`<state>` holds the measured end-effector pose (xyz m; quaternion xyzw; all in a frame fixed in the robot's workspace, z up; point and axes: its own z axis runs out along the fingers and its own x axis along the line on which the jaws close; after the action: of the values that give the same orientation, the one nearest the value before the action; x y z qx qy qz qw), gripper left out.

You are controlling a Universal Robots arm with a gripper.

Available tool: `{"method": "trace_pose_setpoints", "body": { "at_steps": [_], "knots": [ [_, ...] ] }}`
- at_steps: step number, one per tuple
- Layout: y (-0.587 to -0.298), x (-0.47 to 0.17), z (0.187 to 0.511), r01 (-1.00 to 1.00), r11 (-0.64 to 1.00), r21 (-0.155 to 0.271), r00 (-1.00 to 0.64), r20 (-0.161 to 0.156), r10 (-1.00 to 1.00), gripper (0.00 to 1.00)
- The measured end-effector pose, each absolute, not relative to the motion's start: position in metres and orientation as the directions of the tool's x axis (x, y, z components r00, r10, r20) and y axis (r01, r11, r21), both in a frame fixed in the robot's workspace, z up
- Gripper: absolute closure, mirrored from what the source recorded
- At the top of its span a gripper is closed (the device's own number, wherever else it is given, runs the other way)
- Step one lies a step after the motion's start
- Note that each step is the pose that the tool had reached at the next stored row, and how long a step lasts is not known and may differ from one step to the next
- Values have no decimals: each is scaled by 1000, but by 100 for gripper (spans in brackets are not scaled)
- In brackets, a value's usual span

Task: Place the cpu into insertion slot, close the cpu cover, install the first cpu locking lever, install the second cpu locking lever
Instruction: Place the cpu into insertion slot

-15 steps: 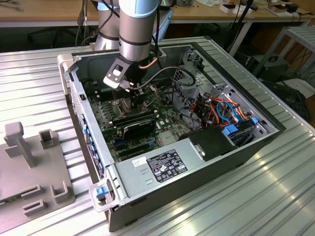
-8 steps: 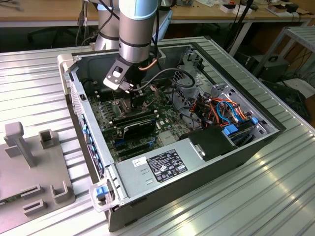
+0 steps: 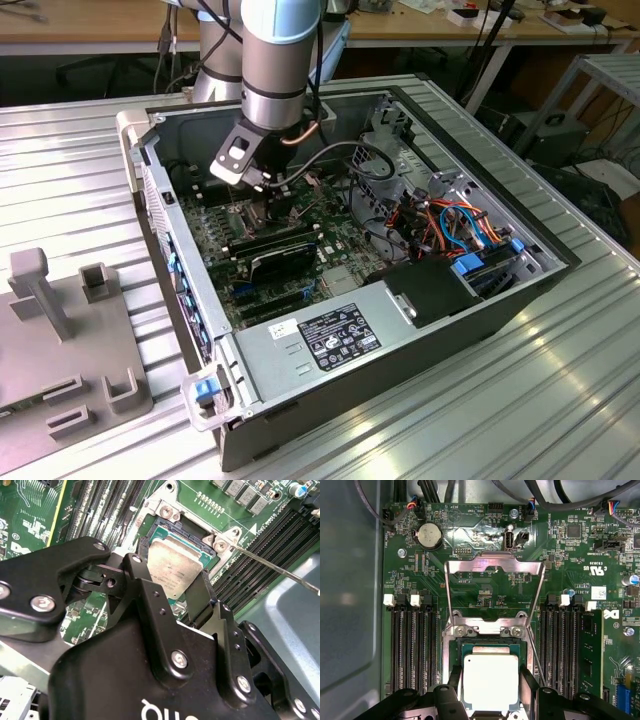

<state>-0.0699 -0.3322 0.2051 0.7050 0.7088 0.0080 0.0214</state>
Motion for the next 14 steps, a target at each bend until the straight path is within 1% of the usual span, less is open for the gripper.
{"method": "trace_pose_setpoints", "body": {
  "at_steps": [14],
  "knots": [
    [-332, -70, 200, 999, 5, 42, -5, -19, 1000, 45]
  ]
}}
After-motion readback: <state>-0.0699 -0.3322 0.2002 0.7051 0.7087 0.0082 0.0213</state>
